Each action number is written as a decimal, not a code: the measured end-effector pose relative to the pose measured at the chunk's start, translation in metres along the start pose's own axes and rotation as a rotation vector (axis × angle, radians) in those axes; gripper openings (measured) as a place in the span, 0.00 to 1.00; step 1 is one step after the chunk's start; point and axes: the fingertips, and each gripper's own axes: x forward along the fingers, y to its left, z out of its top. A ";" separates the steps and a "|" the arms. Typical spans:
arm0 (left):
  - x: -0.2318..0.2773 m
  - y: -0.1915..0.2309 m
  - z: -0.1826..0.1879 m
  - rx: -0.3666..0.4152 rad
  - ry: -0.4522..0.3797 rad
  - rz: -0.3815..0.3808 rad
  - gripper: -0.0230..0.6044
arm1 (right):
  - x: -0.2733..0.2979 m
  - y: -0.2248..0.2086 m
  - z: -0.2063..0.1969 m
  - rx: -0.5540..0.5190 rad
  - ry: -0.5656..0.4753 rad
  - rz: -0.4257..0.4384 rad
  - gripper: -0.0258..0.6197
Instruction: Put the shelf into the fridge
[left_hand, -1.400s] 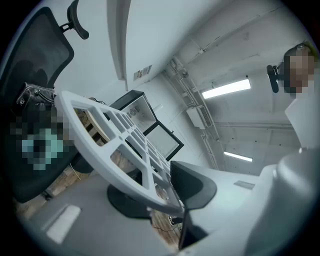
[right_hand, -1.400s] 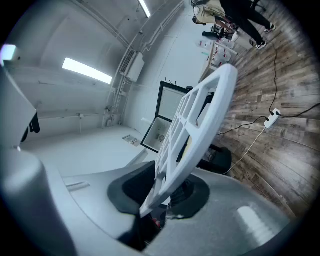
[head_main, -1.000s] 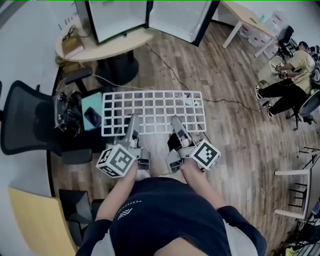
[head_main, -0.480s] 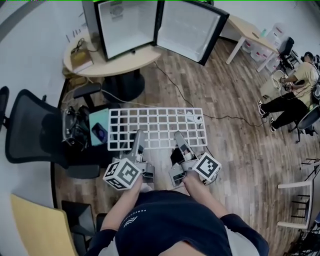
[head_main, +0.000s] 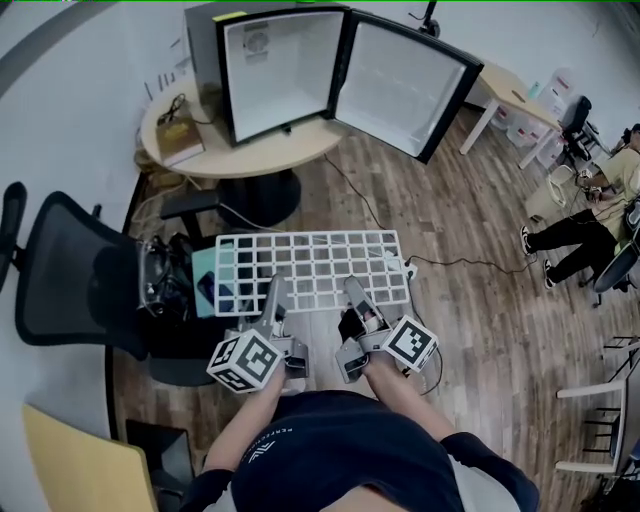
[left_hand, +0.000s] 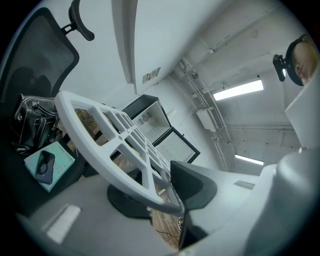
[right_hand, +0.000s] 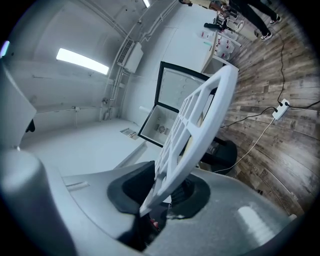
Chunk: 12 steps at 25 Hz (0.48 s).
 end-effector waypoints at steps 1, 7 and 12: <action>0.003 0.005 0.005 0.002 0.000 0.005 0.23 | 0.007 0.000 -0.002 -0.001 0.004 -0.002 0.15; 0.014 0.032 0.021 0.015 0.021 0.035 0.23 | 0.037 -0.009 -0.016 0.000 0.017 -0.041 0.16; 0.025 0.048 0.030 0.011 0.028 0.042 0.24 | 0.058 -0.011 -0.020 -0.029 0.035 -0.063 0.17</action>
